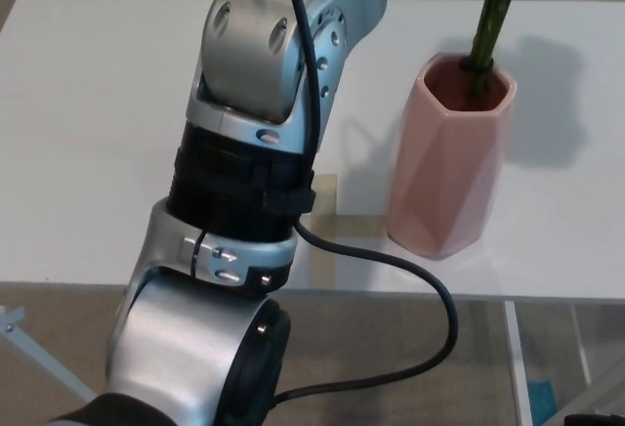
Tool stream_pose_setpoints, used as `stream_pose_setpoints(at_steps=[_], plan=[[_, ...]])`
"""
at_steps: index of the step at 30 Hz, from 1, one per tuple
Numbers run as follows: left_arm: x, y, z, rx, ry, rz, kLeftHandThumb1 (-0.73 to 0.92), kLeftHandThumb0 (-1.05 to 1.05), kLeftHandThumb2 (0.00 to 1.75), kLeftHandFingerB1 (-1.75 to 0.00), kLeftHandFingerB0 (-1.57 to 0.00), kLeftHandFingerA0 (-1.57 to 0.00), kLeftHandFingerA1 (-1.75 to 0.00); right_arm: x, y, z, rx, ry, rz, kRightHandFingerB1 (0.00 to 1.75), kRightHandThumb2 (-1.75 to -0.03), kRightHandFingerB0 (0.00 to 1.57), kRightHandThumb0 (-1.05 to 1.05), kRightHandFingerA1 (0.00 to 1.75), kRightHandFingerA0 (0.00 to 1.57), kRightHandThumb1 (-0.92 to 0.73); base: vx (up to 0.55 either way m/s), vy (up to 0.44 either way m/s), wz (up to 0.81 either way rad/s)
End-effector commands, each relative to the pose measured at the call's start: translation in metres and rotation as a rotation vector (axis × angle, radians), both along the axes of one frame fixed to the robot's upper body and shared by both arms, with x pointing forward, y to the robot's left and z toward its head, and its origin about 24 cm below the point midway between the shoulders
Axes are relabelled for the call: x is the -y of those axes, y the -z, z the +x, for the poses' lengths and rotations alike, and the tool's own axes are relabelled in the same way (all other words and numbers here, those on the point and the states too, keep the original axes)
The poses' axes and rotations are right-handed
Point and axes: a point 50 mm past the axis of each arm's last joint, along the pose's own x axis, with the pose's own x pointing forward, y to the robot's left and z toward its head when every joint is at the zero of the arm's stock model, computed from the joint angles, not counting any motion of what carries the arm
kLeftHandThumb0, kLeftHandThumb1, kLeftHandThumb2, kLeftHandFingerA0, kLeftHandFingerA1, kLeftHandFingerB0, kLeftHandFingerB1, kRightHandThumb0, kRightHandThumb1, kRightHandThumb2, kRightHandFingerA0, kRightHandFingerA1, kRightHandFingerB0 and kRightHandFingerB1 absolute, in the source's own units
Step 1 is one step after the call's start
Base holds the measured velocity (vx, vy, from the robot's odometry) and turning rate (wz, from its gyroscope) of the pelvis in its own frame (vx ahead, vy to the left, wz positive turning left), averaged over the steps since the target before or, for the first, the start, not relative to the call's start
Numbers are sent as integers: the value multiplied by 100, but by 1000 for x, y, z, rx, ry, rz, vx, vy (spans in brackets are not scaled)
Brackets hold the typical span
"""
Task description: Use the left hand to pick up the rose and then lift and insert it into the pink vase.
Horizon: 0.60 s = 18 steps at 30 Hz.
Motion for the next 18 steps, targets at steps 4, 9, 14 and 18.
stream_pose_setpoints(at_steps=[4, 9, 14, 18], plan=[[10, 8, -5, -25, 54, -16, 86, -20, 66, -78, -84, -95, -136, 2, 1, -3, -7, 18, 18, 47, -56, 62, -22, 50, 68, -55, 0, 0, 0], [11, 11, -5, -31, 51, -9, 85, -19, 67, -81, -84, -94, -138, 2, 1, -2, -3, 7, 15, 47, -56, 62, -22, 50, 68, -55, 0, 0, 0], [9, 19, -5, -45, 46, 5, 85, -19, 67, -83, -83, -92, -140, 2, 0, -2, 0, 12, 18, 47, -56, 62, -23, 51, 69, -55, 0, 0, 0], [10, 24, -5, -51, 35, 25, 85, -19, 67, -85, -82, -92, -141, 2, 0, -1, 3, 9, 17, 47, -56, 62, -23, 50, 68, -55, 0, 0, 0]])
